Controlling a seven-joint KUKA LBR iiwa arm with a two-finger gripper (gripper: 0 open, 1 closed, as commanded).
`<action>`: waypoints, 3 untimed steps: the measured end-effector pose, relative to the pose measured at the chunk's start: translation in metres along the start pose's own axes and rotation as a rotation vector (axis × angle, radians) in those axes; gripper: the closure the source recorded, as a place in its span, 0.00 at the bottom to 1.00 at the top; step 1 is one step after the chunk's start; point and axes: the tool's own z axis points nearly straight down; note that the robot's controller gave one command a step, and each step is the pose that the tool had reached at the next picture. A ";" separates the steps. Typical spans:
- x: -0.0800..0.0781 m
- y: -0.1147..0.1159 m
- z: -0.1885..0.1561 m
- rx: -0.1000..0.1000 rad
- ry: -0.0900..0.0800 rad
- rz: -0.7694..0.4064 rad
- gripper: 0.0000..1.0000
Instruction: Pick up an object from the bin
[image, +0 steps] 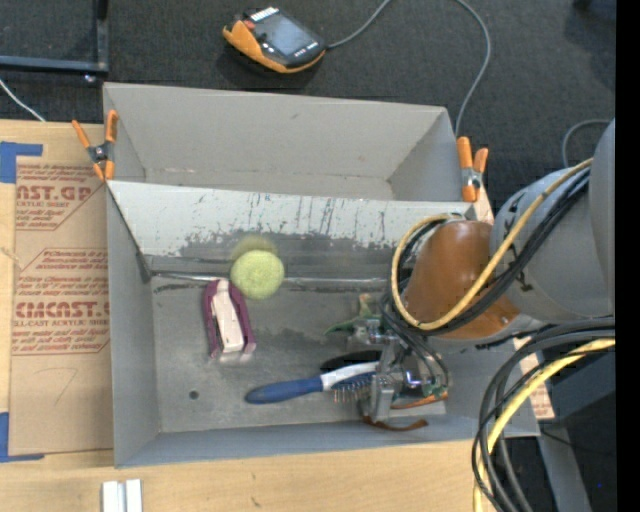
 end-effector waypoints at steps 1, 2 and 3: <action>0.004 0.025 0.005 -0.002 0.006 0.099 0.00; 0.001 0.000 0.001 0.001 0.001 0.000 1.00; 0.001 0.000 0.001 0.000 0.001 0.000 1.00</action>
Offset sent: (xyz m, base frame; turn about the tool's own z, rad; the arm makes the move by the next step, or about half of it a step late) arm 0.0000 0.0000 0.0000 0.0000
